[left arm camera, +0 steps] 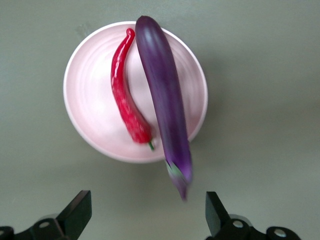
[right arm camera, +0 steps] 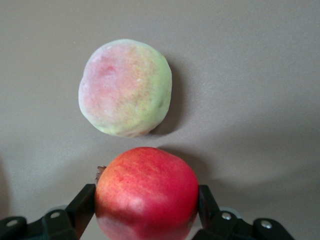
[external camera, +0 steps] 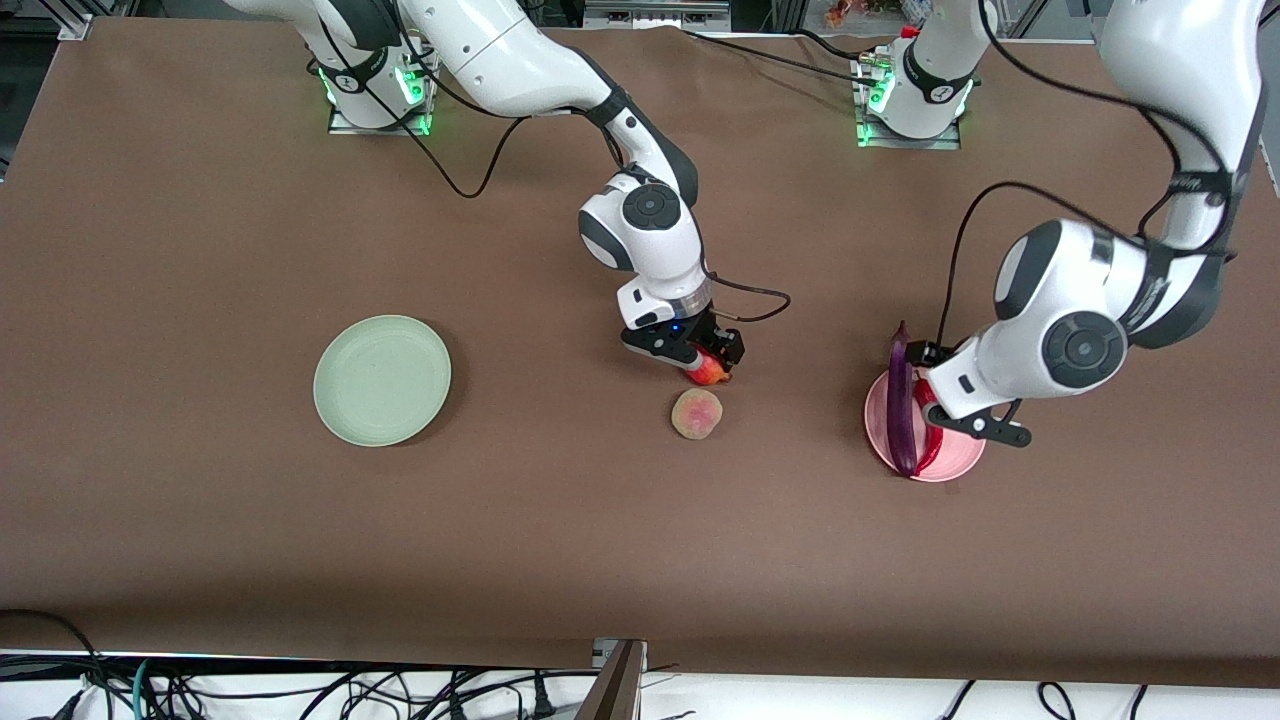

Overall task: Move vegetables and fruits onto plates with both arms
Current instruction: 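Carry the apple with the right gripper while the left gripper withdraws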

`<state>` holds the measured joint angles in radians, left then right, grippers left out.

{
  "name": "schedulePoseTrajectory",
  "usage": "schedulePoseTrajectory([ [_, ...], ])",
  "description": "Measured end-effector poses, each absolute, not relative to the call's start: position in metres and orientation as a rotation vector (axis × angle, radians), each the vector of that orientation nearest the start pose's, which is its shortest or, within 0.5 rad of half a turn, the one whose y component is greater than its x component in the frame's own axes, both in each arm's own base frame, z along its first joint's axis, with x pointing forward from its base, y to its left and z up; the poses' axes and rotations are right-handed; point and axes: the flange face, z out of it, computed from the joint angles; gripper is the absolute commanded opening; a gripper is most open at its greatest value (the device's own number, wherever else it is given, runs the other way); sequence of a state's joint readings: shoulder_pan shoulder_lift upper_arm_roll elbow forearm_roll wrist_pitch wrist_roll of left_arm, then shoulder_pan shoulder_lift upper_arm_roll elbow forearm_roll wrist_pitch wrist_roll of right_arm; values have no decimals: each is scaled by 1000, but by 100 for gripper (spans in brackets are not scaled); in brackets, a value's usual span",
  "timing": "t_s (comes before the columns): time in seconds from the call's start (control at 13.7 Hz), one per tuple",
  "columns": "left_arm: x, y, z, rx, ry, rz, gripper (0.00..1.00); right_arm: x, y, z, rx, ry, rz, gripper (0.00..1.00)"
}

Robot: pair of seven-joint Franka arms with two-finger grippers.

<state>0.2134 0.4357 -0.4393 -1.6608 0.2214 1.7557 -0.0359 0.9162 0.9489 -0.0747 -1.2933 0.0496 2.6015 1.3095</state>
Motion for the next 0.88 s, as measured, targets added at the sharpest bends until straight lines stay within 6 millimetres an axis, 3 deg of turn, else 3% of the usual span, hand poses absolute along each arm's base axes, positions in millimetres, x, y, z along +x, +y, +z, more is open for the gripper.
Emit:
schedulePoseTrajectory([
  [0.29, 597, -90, 475, -2984, 316, 478, 100, 519, 582, 255, -2792, 623, -274, 19],
  [0.44, 583, -81, 549, -3009, 257, 371, 100, 536, 560, 288, -2860, 590, -254, 19],
  [0.59, 564, -71, 615, -3030, 193, 223, 100, 565, 516, 316, -2945, 523, -192, 19],
  [0.73, 549, -54, 643, -3033, 117, 99, 100, 599, 455, 329, -3007, 380, -74, 19],
  [0.88, 541, -37, 630, -3063, 62, 29, 100, 626, 386, 322, -3046, 253, -4, 19],
])
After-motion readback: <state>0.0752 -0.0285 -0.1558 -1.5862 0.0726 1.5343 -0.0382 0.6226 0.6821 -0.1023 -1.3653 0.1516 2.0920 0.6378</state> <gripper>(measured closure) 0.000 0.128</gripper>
